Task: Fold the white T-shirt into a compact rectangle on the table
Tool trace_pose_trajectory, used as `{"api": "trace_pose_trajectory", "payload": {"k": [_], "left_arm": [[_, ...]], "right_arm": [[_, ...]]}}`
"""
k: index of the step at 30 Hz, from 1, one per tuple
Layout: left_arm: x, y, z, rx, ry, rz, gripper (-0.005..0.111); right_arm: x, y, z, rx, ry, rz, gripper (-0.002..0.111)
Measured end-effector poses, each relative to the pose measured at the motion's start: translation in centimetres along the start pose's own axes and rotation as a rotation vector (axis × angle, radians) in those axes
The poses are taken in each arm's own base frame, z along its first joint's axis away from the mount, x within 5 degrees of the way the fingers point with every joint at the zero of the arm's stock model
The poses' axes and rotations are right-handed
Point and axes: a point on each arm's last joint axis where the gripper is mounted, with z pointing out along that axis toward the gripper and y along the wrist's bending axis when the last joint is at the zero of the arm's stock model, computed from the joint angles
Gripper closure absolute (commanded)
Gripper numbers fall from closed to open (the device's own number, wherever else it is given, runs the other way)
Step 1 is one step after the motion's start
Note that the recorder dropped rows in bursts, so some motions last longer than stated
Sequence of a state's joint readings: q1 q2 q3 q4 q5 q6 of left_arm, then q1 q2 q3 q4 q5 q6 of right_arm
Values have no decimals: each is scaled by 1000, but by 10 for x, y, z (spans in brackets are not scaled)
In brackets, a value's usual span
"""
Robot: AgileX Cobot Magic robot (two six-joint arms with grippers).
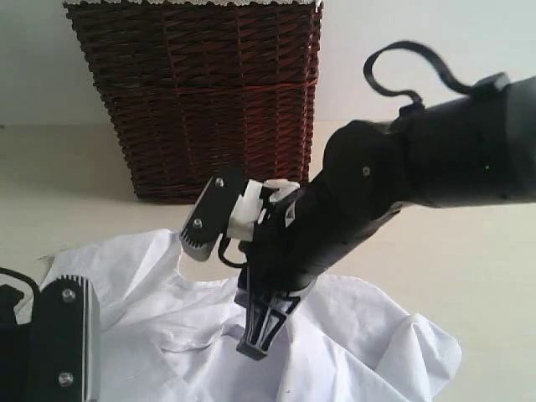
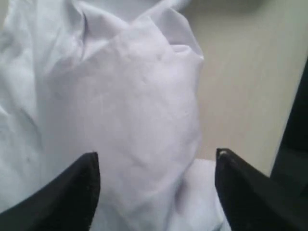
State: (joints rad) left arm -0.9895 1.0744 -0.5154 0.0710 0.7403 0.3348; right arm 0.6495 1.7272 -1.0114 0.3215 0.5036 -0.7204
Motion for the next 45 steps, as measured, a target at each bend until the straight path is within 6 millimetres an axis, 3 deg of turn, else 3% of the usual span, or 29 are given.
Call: {"api": "trace_pose_trajectory", "payload": {"k": [7,12,20,30,45], "left_arm": [[-15,-4,28,50,21,1,40],[-22,-6,44,-8,55,117,43],[-18,7,44,-185,141,140,49],[-36,20,21,-272,91,100,49],[-33,28,11,-372,96,61,49]], "right_arm": [[-13,-4,-45,94,-81,8,86],[-15,-3,-60,114,-113,2,86],[-15,-3,-61,115,-116,9,86],[-14,-2,-61,103,-99,23,86],[-14,-2,-61,103,-98,25,86]]}}
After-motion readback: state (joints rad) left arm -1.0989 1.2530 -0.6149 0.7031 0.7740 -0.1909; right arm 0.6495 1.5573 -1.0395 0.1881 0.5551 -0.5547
